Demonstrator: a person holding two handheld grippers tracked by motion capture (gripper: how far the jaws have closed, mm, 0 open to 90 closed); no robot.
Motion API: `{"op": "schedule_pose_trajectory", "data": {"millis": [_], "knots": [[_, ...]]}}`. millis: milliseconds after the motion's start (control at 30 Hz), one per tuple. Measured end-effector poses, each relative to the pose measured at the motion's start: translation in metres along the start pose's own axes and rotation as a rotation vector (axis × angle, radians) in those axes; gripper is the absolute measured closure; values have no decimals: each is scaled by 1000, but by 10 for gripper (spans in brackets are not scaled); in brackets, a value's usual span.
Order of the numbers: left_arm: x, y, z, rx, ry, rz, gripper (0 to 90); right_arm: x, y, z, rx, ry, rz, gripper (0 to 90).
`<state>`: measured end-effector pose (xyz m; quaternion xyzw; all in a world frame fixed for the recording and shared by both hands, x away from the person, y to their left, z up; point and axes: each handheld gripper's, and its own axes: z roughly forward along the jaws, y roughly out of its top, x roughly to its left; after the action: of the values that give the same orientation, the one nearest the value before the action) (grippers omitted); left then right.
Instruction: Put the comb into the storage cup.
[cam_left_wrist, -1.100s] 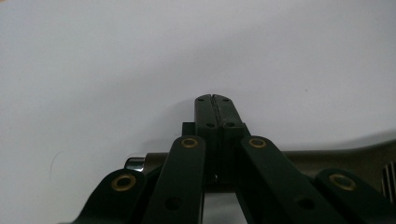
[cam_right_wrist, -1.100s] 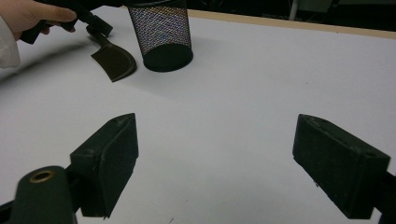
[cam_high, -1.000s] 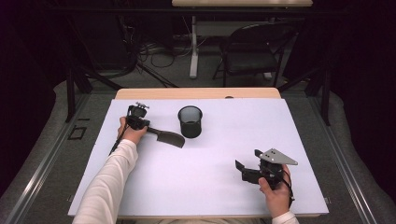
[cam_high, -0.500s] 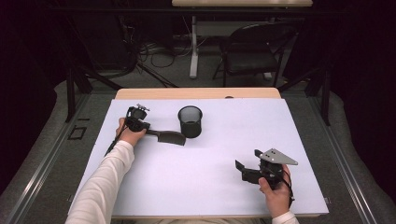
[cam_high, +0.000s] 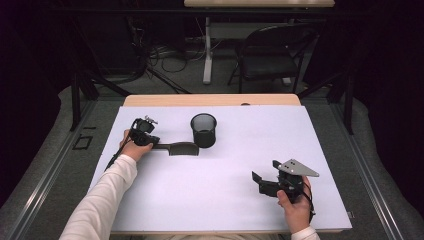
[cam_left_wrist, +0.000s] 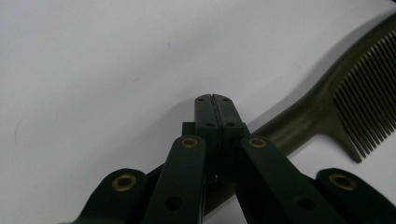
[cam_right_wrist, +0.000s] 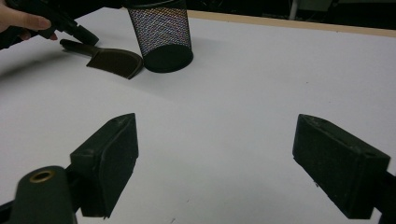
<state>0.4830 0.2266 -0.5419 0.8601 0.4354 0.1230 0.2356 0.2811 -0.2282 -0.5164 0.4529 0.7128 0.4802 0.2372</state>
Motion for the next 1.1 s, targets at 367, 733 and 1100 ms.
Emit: {"op": "schedule_pose_trajectory", "data": {"millis": [367,733,1100], "knots": [[-10,-17,-8,-26,-24,54,900,1,0,2,4,3,1,144],[-25,-36,-18,-45,-46,96,900,1,0,2,2,4,5,144],[-37,-53,-27,-55,-65,79,900,1,0,3,4,7,6,144]]}}
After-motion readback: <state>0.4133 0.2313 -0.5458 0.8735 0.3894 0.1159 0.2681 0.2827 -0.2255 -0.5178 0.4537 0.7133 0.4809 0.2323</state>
